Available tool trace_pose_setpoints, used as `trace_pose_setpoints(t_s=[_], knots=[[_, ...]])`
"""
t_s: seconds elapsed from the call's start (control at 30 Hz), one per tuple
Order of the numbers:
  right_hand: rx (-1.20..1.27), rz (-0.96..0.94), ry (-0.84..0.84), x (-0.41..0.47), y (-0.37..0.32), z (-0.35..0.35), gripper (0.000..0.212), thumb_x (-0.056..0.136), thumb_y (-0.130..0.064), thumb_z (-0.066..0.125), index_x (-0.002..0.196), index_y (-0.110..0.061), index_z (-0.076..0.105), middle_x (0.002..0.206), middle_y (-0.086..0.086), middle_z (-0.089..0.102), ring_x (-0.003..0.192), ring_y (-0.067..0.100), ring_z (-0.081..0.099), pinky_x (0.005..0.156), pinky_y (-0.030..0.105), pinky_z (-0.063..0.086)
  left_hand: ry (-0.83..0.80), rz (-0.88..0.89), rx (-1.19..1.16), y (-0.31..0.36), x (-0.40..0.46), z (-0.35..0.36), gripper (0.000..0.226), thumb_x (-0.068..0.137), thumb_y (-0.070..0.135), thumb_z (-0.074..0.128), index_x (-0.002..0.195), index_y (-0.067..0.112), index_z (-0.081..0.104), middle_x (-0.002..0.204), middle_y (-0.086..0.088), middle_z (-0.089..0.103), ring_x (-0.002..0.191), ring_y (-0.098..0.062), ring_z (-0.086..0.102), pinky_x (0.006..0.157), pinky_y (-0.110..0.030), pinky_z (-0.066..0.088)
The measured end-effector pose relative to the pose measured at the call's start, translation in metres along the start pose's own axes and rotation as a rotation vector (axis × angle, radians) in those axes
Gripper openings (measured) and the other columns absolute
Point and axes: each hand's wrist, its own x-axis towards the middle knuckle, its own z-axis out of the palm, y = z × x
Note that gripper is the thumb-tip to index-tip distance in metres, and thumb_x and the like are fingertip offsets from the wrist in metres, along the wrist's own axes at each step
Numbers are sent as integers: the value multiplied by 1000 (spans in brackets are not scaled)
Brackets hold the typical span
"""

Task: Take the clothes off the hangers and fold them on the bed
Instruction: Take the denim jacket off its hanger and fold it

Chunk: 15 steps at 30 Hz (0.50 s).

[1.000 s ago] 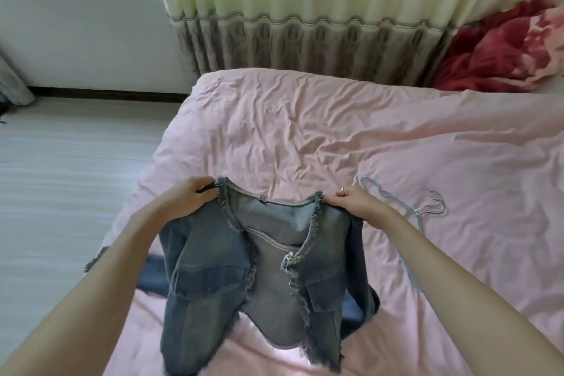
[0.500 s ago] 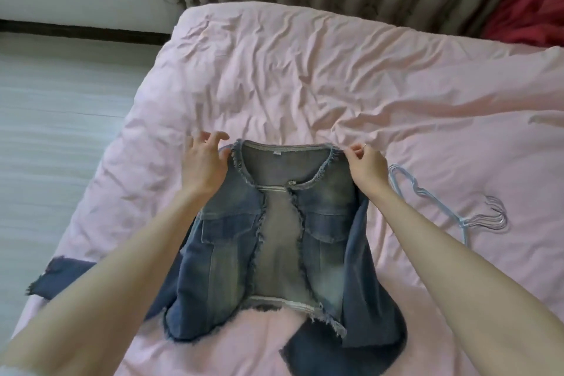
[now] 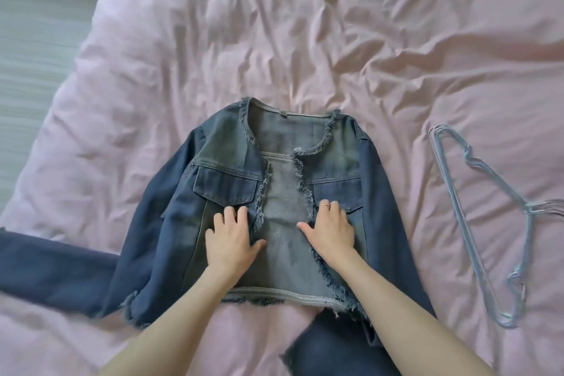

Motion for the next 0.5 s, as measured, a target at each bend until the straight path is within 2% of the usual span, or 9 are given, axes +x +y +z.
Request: trace_pose_setpoints(t_s=[0.03,0.1,0.13,0.23,0.3,0.37,0.43,0.5], knots=[[-38,-12,24,1,1,5,59,91,-45,54,132,-8,34,131,9,41,123,27,41,90,37,45,23,9,9,2,1,4,62,78,50,66,121,16,39,116,-6,45,106,-27,48,72,-35,47],[-61,-53,79,6,2,10,42,97,-30,48,130,-7,36,129,10,45,120,27,44,87,36,45,113,47,-41,6,7,5,43,76,27,73,108,11,48,101,-9,53,89,-30,57,53,-33,39],[-35,-59,97,8,2,10,33,98,-22,44,127,-7,40,126,11,49,116,28,48,84,36,45,129,34,-118,7,9,2,30,80,16,66,104,10,49,99,-10,54,87,-32,58,52,-33,36],[247,-16,148,10,8,0,18,96,-17,42,109,-8,51,106,10,62,95,30,59,70,33,42,128,33,-439,6,16,-13,7,90,9,46,97,6,47,98,-11,56,89,-35,56,66,-38,39],[471,-33,214,3,7,-12,15,94,-20,47,104,-12,54,92,8,66,74,23,58,62,31,41,142,88,-653,10,13,-26,7,91,9,47,91,2,47,87,-12,58,79,-31,56,66,-37,41],[601,-116,275,-4,2,-20,14,93,-21,51,103,-13,57,85,2,64,64,17,53,62,30,41,114,152,-744,20,9,-33,11,93,11,49,97,3,54,89,-11,62,78,-25,57,67,-31,41],[664,-213,163,-8,-6,-24,16,94,-21,52,106,-16,61,81,-4,61,67,14,55,68,30,46,-7,237,-701,29,6,-28,22,96,15,47,114,7,59,107,-7,65,94,-21,60,79,-26,42],[699,-224,-77,-13,-10,-22,21,94,-22,50,112,-18,61,85,-4,62,74,15,60,74,36,53,-140,254,-667,32,-2,-19,30,98,13,41,123,9,58,118,-7,64,108,-21,59,92,-27,42]])
